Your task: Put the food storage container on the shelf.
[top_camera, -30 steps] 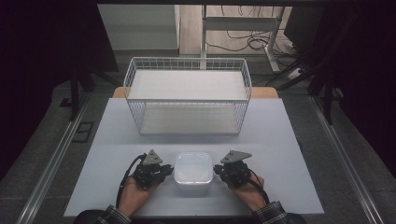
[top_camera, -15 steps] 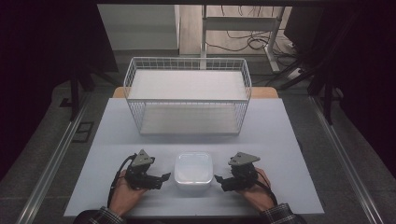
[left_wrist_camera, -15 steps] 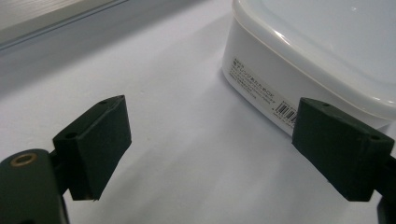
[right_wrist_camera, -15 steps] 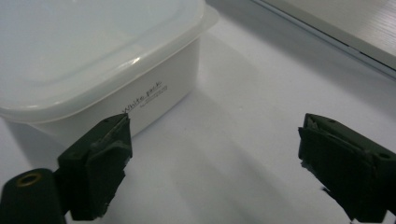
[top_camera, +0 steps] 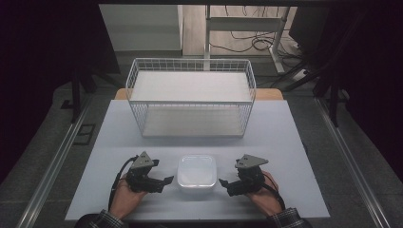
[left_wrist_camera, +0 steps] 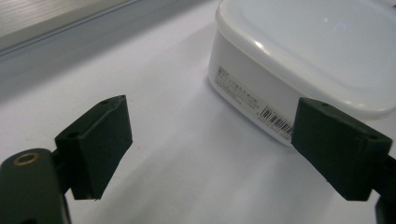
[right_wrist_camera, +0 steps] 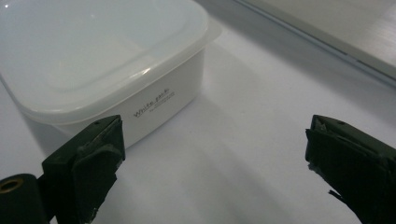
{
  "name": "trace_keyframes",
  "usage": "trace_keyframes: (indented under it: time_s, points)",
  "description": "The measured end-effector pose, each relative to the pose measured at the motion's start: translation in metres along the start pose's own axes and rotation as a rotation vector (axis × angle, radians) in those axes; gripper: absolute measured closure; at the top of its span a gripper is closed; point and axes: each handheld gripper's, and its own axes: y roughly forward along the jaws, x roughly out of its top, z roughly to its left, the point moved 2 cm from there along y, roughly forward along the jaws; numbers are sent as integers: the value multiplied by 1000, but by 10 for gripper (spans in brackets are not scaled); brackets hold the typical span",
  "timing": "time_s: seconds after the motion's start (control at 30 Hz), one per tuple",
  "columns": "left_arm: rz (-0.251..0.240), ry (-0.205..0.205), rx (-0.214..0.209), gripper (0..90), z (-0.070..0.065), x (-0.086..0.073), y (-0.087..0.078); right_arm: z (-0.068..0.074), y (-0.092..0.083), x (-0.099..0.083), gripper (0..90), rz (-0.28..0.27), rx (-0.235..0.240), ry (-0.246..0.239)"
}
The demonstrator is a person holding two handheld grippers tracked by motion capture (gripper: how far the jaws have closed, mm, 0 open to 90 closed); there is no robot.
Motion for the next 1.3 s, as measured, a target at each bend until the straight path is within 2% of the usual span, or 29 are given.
trace_keyframes:
  time_s: [0.17,0.2,0.3,0.4,0.5,0.6,0.83,0.93,1.03,1.1,1.13,1.2,1.3]
  points:
    - [-25,-16,-20,104,-4,7,-4,2,-7,8,20,-28,1,27]
    - [-27,-17,-21,84,-5,9,-4,5,-9,12,9,-31,-3,19]
    - [-33,-11,-63,66,-10,13,-3,10,-11,15,0,-30,10,-5]
    - [-29,11,-74,59,-16,18,0,18,-9,20,0,-26,12,-44]
    - [-28,13,-90,59,-21,22,5,26,-5,25,13,-14,32,-45]
    - [-14,17,-98,62,-24,25,11,31,-2,30,49,-12,47,-30]
    - [24,33,-97,82,-27,32,23,31,8,37,59,-1,65,-12]
    - [37,55,-102,84,-29,37,30,32,16,44,59,8,81,-7]
    - [37,45,-103,85,-30,39,33,32,22,46,62,4,93,9]
    - [30,22,-111,86,-29,38,34,31,24,43,72,3,91,21]
    - [27,7,-121,100,-28,36,34,29,24,40,80,2,109,56]
    - [14,-32,-150,115,-27,33,34,28,24,39,86,2,116,71]
    - [10,-70,-198,169,-27,27,32,26,23,36,127,12,161,112]
